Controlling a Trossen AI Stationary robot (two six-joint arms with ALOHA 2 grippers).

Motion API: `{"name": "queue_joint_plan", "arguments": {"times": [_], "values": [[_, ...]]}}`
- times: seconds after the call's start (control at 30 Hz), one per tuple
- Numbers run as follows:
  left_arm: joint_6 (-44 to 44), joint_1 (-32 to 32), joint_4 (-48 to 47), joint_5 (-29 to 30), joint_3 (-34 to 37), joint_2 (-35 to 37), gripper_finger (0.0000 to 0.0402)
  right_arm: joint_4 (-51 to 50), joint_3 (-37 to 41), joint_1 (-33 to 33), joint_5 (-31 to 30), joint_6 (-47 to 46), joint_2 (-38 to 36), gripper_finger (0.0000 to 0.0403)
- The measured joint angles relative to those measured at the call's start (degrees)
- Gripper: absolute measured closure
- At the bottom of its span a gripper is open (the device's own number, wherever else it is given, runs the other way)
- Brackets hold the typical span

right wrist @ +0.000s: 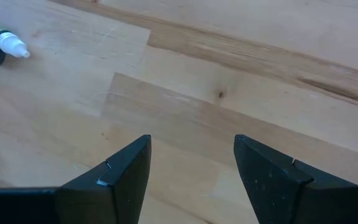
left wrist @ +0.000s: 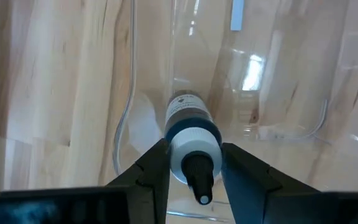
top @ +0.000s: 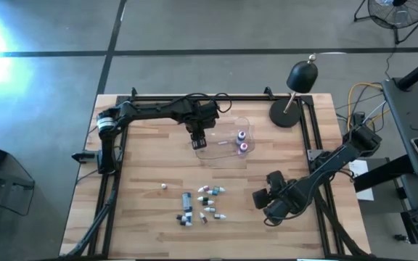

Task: Pick & Place food coloring
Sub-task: Put the large black food coloring bottle into the transparent bin, then put the left small orange food coloring bottle into the transparent bin

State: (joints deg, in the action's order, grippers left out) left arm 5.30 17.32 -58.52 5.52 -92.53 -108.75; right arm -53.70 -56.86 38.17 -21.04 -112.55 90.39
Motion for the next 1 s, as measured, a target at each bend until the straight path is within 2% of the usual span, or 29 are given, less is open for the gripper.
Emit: {"name": "queue_joint_plan", "arguments": {"times": [0.23,0.4,0.63,0.83,1.0], "values": [[0.24,0.04,-0.9,0.33,-1.26,0.17,0.0265,0.14,0.0,0.02,0.0,-0.02,0.0,0.0179],[0.85,0.04,-1.55,3.56,-3.09,0.25,0.0241,0.32,0.0,0.02,0.0,-0.02,0.0,0.0179],[2.18,-0.54,-5.57,5.02,-5.81,1.74,0.0234,0.32,0.0,0.02,0.0,0.0,0.0,0.0179],[5.01,-5.53,-6.52,3.7,-4.55,10.55,0.0234,0.23,0.0,0.02,-0.02,0.48,0.0,0.0179],[1.5,-11.42,-6.52,4.13,0.68,19.44,0.0234,0.32,0.26,0.03,-0.07,2.4,0.0,0.0179]]}}
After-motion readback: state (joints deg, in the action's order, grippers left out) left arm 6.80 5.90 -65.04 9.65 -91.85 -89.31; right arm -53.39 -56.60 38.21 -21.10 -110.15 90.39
